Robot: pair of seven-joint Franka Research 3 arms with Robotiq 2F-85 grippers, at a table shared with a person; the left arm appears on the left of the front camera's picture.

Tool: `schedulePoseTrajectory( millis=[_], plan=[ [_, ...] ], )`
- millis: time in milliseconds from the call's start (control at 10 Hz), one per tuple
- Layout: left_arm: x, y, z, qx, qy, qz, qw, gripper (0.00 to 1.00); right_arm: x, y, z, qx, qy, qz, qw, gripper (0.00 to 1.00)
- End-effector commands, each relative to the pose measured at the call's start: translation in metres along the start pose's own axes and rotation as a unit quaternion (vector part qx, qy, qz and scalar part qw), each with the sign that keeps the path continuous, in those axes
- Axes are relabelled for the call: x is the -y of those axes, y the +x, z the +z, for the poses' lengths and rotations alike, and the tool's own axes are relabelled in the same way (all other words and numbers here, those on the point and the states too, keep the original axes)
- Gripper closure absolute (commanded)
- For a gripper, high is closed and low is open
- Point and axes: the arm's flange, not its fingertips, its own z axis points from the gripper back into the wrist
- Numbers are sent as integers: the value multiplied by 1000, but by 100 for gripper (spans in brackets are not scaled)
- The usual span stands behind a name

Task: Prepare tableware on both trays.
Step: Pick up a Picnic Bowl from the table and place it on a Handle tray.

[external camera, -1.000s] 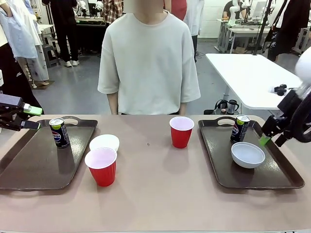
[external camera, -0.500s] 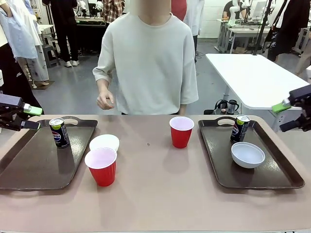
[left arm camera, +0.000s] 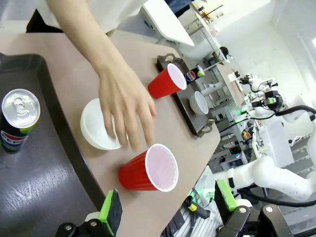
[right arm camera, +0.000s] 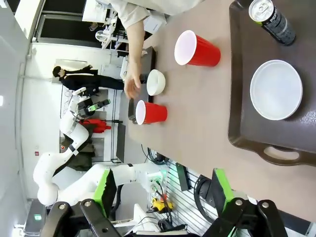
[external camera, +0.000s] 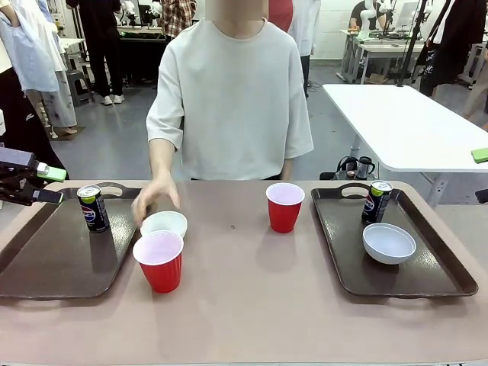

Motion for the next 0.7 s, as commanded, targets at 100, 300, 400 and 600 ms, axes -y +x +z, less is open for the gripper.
schedulePoseTrajectory(
  millis=[100, 300, 400, 600],
  plan=[
    [-2, 0, -1, 11, -11, -12, 1000, 0, 3, 4, -5, -1, -1, -3, 1000, 0],
    [-2, 0, -1, 11, -11, -12, 1000, 0, 3, 4, -5, -1, -1, -3, 1000, 0],
    [-2, 0, -1, 11, -11, -12, 1000, 0, 3, 4, -5, -1, -1, -3, 1000, 0],
    [-2, 0, -1, 11, -11, -12, 1000, 0, 3, 4, -5, -1, -1, -3, 1000, 0]
  ],
)
